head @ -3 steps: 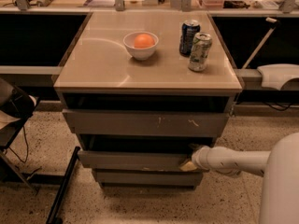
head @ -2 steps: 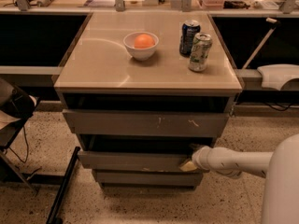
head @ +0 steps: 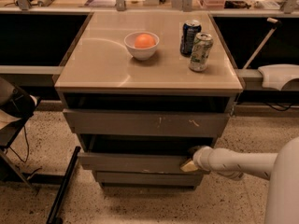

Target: Open middle drawer

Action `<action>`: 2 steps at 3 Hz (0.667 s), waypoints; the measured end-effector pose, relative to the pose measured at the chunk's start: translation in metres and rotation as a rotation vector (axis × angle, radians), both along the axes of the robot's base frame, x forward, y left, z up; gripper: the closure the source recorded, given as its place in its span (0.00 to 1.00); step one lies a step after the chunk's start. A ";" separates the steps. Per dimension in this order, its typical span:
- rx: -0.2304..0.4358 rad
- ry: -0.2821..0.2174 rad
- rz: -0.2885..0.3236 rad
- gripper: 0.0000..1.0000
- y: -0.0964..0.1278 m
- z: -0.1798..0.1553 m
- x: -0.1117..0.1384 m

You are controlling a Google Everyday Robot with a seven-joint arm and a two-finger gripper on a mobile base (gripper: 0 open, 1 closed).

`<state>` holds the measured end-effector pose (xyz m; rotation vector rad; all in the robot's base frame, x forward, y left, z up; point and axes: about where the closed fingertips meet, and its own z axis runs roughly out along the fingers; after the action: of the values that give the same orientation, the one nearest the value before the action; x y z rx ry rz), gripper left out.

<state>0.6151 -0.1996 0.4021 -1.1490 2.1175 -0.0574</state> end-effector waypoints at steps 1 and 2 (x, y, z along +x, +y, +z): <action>0.057 -0.022 -0.089 1.00 -0.005 0.024 -0.008; 0.057 -0.022 -0.088 1.00 -0.005 0.024 -0.008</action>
Offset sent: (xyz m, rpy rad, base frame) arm -0.0074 -0.0053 0.0252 0.0568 -0.0222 -0.0890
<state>0.6073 -0.2041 0.4263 -1.0171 2.1362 -0.0502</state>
